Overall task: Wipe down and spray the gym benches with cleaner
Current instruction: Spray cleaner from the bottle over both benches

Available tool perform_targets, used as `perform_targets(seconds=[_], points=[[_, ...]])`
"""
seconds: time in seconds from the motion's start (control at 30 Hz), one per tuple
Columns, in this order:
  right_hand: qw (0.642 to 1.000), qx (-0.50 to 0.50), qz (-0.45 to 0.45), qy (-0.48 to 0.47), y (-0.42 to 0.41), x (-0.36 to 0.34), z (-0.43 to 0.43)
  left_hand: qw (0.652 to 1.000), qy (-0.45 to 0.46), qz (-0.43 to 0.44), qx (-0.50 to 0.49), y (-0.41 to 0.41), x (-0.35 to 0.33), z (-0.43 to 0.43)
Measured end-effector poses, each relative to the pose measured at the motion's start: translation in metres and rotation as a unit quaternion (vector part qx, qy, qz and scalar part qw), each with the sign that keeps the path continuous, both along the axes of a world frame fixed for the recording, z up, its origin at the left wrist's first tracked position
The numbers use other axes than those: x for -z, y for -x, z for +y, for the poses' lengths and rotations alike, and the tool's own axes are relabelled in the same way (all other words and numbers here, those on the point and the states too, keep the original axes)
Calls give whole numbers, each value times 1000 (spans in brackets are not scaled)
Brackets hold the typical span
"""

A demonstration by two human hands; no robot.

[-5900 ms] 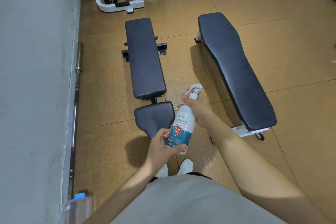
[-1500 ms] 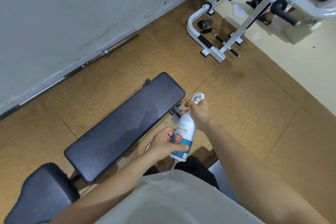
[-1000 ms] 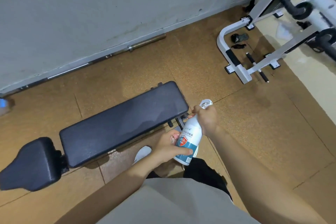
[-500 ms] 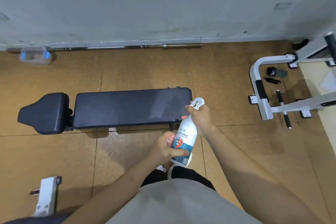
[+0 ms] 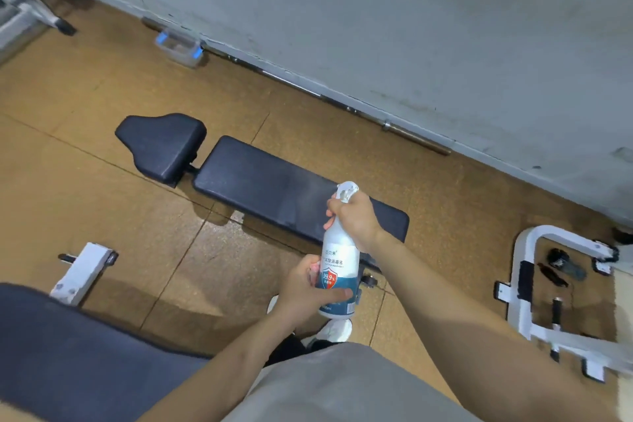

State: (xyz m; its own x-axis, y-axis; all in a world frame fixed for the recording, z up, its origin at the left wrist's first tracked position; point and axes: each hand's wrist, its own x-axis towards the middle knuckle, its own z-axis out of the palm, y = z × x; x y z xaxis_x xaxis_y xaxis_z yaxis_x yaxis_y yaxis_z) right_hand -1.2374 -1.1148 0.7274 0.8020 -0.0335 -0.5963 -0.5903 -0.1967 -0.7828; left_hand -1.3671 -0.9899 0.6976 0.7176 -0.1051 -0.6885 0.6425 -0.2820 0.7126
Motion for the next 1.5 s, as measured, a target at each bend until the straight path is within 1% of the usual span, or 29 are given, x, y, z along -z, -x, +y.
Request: perform_targets(seconds=[0.1,0.37,0.43,0.63,0.8,0.9,0.97,1.1,1.23,1.4,1.5], points=[[999,-48,-6,0,-6,-1,18,999,7,1,-42,2,9,6],[995,-93,-16,-6,-7,9,21,993,8,1,-114,16,14,-6],[994,-104,-21,-26,-12,9,13,991,7,-6,-135,14,12,-16],[992,-124,-23,-21,-24,18,-47,982,-16,-15,-186,12,13,-87],[988,-144,-4,-57,-29,25,-145,977,-26,-27,-212,17,17,-189],[984,-167,27,-52,-20,28,-197,968,-11,-13,-252,32,16,-251],[985,-160,41,-47,-15,31,-218,962,-6,-8,-272,39,16,-279],[987,-154,43,-14,3,34,-243,964,-31,-12,-264,55,17,-304],[984,-163,45,-47,19,30,-264,966,-29,-9,-257,70,12,-323],[988,-149,48,-15,40,32,-284,966,-22,0,-259,89,9,-341],[989,-132,45,-40,52,29,-296,966,-19,2,-259,102,9,-350]])
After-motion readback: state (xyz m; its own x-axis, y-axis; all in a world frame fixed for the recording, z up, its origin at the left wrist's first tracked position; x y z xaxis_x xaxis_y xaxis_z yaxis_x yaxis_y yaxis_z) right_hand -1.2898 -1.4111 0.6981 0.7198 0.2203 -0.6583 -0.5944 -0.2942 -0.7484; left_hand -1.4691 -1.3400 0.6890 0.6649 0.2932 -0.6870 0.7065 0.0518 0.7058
